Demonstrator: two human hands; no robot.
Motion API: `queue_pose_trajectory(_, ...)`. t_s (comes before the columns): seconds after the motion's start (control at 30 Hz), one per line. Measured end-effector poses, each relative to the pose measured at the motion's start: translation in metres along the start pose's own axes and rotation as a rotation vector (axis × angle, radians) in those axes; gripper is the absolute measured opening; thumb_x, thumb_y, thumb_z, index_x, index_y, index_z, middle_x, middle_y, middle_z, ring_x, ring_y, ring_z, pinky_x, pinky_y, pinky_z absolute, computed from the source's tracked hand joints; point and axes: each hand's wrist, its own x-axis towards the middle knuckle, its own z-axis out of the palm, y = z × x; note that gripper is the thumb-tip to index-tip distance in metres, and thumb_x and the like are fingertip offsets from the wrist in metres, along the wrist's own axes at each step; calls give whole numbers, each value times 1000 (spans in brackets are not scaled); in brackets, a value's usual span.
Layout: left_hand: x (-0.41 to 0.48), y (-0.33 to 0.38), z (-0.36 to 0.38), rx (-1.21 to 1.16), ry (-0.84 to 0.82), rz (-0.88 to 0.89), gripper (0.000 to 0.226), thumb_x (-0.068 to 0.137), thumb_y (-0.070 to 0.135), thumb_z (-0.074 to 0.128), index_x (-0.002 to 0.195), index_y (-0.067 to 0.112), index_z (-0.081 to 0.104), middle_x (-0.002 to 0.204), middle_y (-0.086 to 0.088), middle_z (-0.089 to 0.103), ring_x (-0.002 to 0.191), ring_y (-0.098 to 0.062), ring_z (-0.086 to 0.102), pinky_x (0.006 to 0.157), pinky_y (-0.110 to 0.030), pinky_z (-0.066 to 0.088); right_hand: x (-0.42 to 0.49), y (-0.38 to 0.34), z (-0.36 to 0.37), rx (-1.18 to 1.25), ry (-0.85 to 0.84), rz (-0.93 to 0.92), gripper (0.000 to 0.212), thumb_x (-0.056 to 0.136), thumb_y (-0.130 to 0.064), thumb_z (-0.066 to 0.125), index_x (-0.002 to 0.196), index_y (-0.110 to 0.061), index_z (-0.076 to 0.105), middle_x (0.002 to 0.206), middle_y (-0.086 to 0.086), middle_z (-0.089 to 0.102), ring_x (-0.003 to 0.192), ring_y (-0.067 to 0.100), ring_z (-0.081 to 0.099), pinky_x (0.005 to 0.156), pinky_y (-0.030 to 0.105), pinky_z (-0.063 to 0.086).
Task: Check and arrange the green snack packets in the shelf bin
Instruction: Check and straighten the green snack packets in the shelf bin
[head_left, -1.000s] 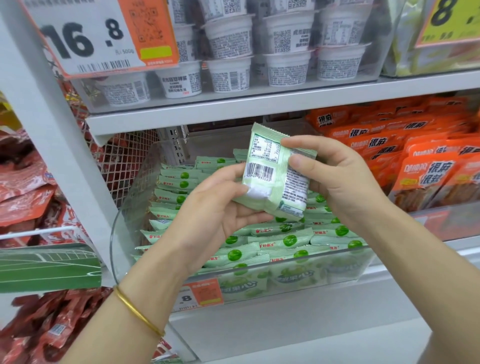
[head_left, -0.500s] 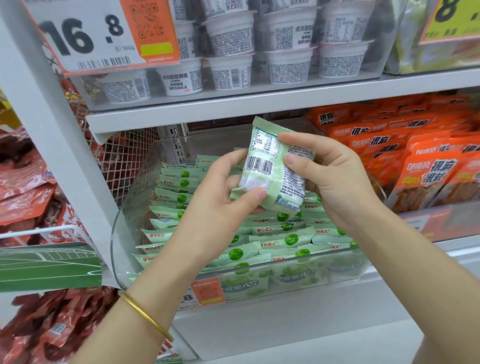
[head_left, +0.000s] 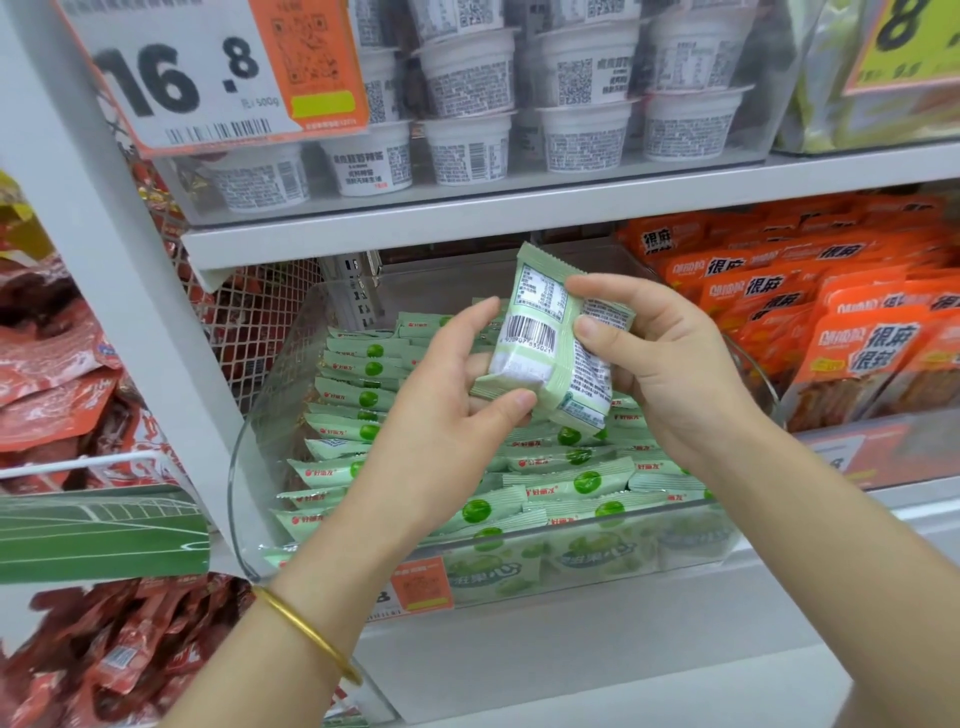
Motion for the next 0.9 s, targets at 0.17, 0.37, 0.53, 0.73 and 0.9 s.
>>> queue_pose_trajectory(0.17,1,-2,3,88,45,23,63,90,10,59,141,33,30,119,18,61,86,-6,68,87,-30,52,0,1,1,2,43,32,27,84,2,61,95,-22,68,100,8,70,75,16,65,58,27,55)
queue_pose_trajectory(0.37,4,-9,7,575,145,213,67,79,60,49,136,26,43,133,17,30,126,2,19,103,-1,8,0,2,0,-46,129,77,21,81,-2,66,92,-20,65,103,15,69,79,26,63,69,42,53)
queue_pose_trajectory(0.53,12,-16,11,744,120,212,77,80,39,68,144,17,31,144,2,28,130,-11,20,105,-14,12,-3,-4,9,110,-11,94,22,83,-19,58,103,-10,62,103,16,66,87,25,66,67,31,56)
queue_pose_trajectory(0.73,29,-14,-4,550,146,84,50,93,7,48,138,26,43,128,6,36,95,9,34,75,13,16,11,-4,-3,-99,6,32,26,93,-14,50,113,-23,66,120,3,61,113,18,58,93,42,51)
queue_pose_trajectory(0.9,40,-22,-7,437,69,86,36,95,15,52,126,33,53,119,19,54,112,0,48,76,0,32,19,-3,-2,-715,-101,-184,47,76,-1,69,107,-36,64,114,-11,60,106,-5,52,96,13,38)
